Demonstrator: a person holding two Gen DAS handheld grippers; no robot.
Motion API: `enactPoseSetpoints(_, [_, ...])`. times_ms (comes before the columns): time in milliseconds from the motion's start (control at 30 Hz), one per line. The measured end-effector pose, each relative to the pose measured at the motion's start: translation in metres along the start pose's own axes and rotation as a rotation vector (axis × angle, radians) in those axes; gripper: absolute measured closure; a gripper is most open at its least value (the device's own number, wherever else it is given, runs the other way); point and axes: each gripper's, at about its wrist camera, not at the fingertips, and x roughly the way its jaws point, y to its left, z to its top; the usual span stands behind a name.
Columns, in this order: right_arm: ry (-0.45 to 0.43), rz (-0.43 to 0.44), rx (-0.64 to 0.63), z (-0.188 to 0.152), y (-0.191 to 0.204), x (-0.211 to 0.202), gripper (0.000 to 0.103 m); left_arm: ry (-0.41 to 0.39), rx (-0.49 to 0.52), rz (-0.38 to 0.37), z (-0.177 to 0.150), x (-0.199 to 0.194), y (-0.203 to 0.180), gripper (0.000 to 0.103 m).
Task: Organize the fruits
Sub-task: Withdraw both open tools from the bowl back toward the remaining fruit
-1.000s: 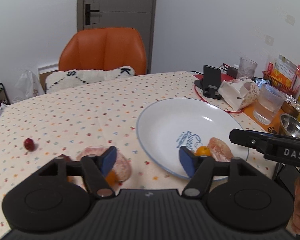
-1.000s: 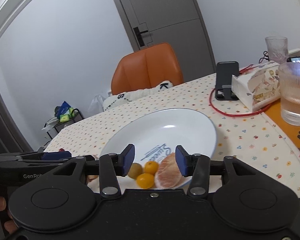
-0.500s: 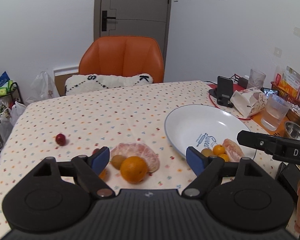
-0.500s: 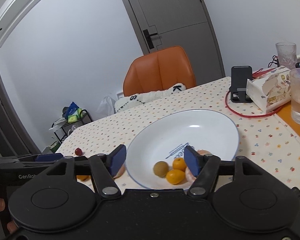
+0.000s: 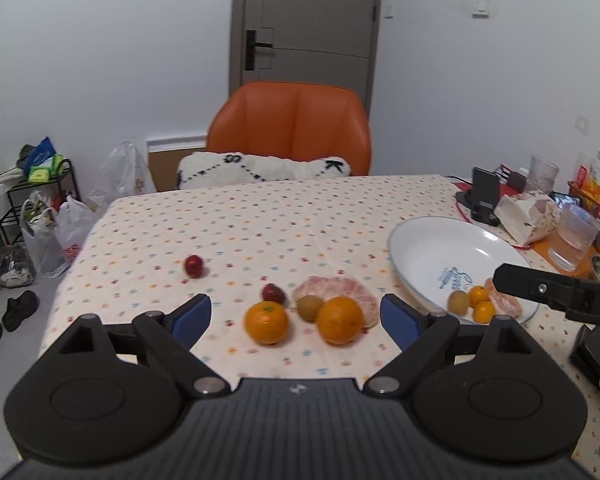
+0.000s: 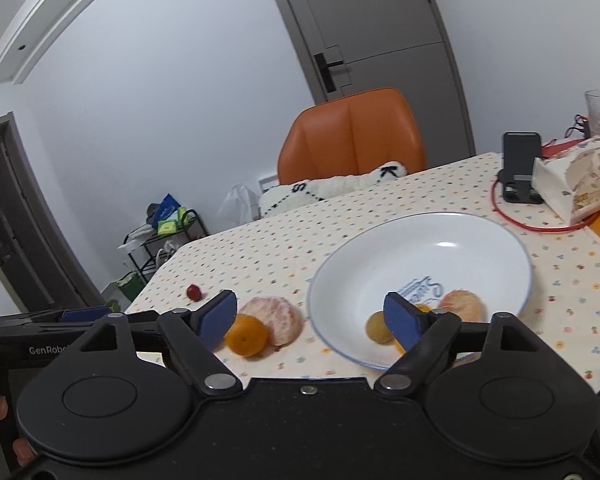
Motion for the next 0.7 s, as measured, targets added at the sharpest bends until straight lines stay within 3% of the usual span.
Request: enactPoseSetpoints(700, [0.091,0.083,-0.071,-0.012,0.045,0.038,0.015,0.013,-0.057,0.059,-0.011,-0.007,0.054,0.013])
